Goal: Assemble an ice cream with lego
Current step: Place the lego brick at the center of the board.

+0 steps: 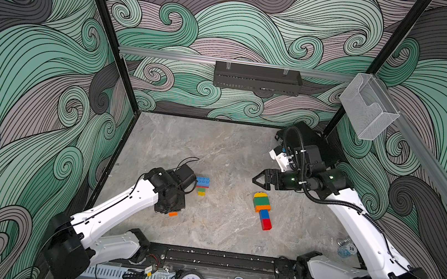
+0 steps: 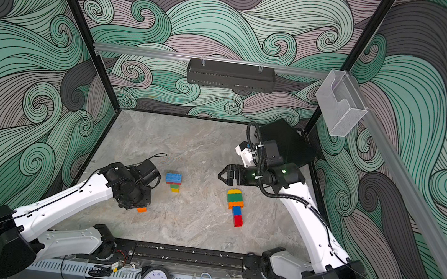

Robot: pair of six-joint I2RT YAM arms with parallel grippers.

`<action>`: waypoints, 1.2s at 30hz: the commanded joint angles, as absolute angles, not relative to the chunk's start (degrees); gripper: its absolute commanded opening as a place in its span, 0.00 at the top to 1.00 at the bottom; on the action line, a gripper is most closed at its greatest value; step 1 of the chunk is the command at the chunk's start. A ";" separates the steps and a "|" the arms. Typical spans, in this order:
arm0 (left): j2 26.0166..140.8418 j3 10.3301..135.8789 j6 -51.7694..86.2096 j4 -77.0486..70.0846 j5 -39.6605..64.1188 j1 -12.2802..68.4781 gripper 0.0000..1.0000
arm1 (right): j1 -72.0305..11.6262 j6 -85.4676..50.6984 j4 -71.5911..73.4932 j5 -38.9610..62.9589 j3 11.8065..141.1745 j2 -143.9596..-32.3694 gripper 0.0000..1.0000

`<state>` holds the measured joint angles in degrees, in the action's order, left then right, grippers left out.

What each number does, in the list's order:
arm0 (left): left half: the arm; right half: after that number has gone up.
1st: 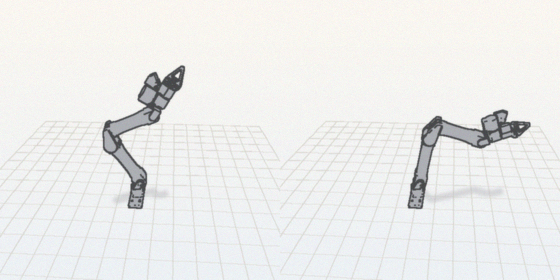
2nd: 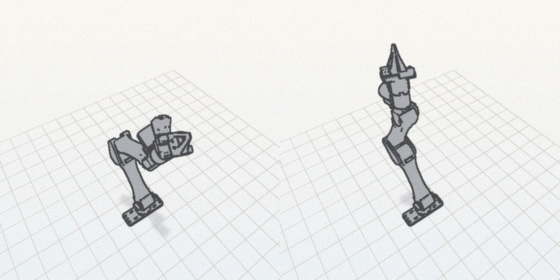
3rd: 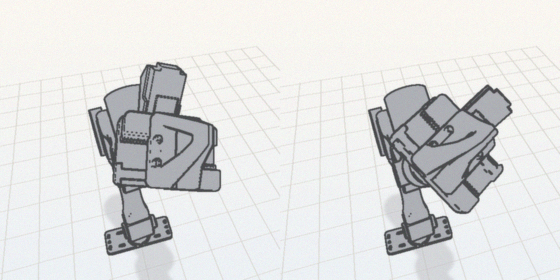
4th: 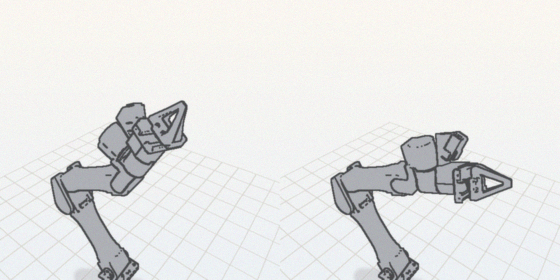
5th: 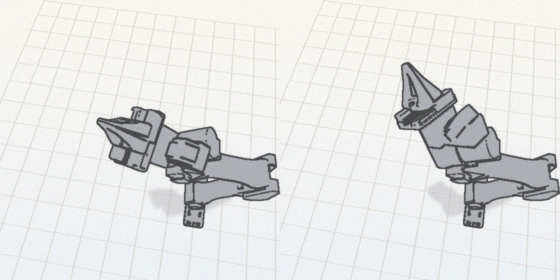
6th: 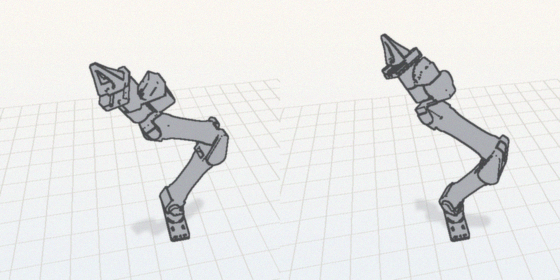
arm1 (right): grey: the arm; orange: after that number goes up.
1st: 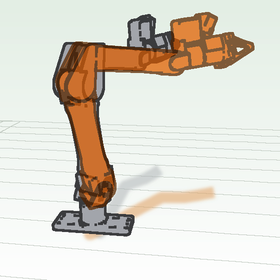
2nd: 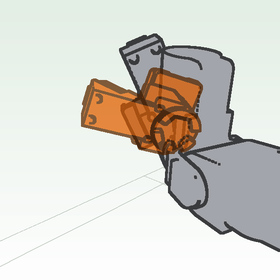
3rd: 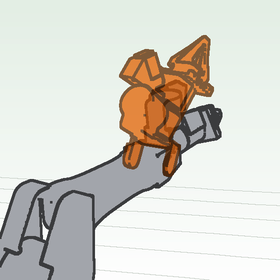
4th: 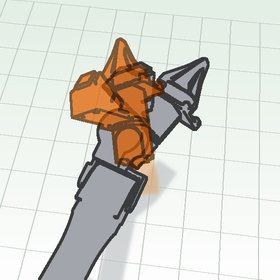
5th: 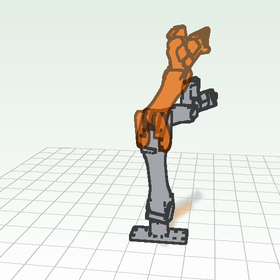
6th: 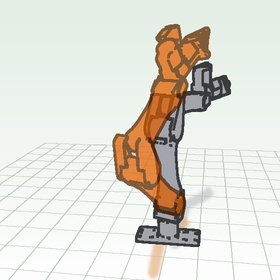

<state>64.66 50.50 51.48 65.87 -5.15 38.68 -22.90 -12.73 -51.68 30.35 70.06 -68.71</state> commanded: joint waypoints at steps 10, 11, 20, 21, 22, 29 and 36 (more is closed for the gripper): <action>72.17 49.63 37.31 54.76 -0.18 47.57 1.00 | -24.07 -13.01 -52.65 28.59 71.37 -69.63 0.01; 72.85 49.87 36.53 54.39 -0.17 48.50 1.00 | -24.04 -13.05 -52.73 28.47 71.37 -69.61 0.01; 77.40 53.87 31.17 53.48 -3.43 57.34 1.00 | -24.17 -13.10 -52.95 27.80 71.45 -69.26 0.01; 77.96 54.77 30.68 53.86 -4.34 58.11 1.00 | -24.18 -13.10 -53.00 27.82 71.46 -69.33 0.01; 78.57 55.34 29.81 53.81 -4.65 58.73 1.00 | -24.15 -13.07 -53.01 27.71 71.53 -69.19 0.01; 86.73 61.56 19.72 53.96 -5.45 61.68 1.00 | -24.08 -12.33 -54.60 25.87 71.98 -68.27 0.01; 92.63 65.12 12.59 51.74 -6.11 62.14 1.00 | -21.95 -12.21 -57.16 23.92 72.01 -66.48 0.01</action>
